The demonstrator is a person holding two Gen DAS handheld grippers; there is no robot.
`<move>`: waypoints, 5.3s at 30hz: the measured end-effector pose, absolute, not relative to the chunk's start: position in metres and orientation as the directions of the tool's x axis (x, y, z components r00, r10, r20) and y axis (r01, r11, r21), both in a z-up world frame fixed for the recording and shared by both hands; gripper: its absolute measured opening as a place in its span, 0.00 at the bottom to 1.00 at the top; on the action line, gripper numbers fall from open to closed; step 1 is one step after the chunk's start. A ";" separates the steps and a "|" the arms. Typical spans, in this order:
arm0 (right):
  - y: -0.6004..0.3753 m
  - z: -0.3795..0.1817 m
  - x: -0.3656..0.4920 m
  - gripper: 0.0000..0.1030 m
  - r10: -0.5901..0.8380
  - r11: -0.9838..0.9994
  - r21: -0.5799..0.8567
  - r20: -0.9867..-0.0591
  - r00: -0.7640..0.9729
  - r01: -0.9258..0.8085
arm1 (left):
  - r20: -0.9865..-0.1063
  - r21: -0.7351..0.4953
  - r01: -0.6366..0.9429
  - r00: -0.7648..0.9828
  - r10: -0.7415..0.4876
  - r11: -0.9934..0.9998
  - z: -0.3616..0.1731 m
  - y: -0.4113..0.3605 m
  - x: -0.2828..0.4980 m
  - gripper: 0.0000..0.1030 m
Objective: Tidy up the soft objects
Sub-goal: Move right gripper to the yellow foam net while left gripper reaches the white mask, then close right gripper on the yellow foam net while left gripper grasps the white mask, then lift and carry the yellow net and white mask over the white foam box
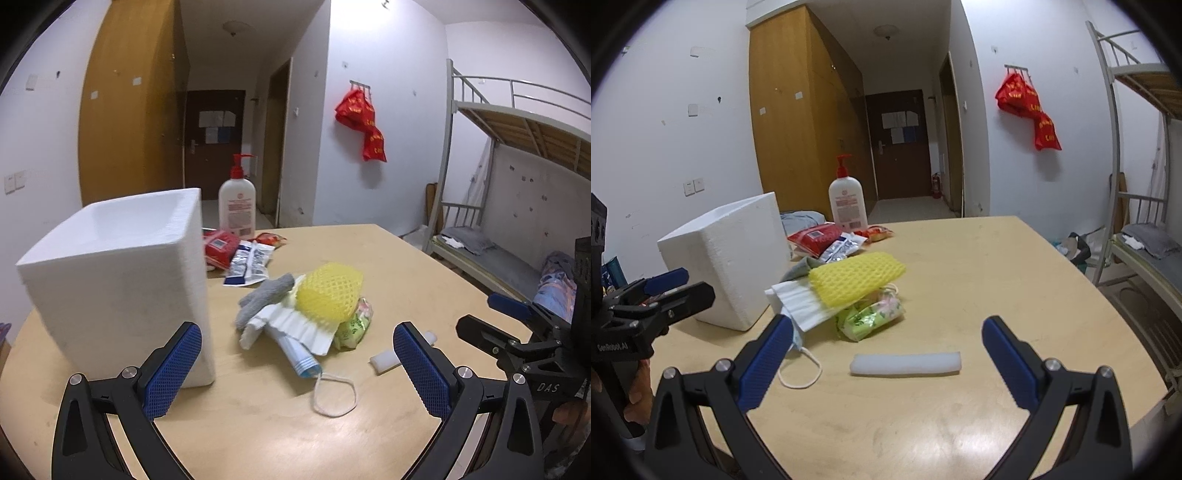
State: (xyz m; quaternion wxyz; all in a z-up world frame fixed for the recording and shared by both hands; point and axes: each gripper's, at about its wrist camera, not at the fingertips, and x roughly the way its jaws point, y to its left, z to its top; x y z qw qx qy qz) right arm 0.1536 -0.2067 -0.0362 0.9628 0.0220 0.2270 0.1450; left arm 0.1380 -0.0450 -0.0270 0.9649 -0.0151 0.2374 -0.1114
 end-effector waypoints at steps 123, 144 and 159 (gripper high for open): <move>-0.213 0.002 0.238 0.14 0.533 0.845 0.247 -0.461 0.710 -0.475 | -0.401 -0.091 0.223 0.884 -0.241 0.970 0.032 -0.056 0.177 0.02; -0.206 0.017 0.192 0.14 0.546 0.836 0.214 -0.405 0.733 -0.505 | -0.330 -0.061 0.192 0.922 -0.201 0.979 0.051 -0.035 0.125 0.02; -0.161 0.019 0.180 0.14 0.642 0.758 0.194 -0.390 0.660 -0.623 | -0.307 -0.056 0.063 0.949 -0.078 0.996 0.059 0.006 0.087 0.02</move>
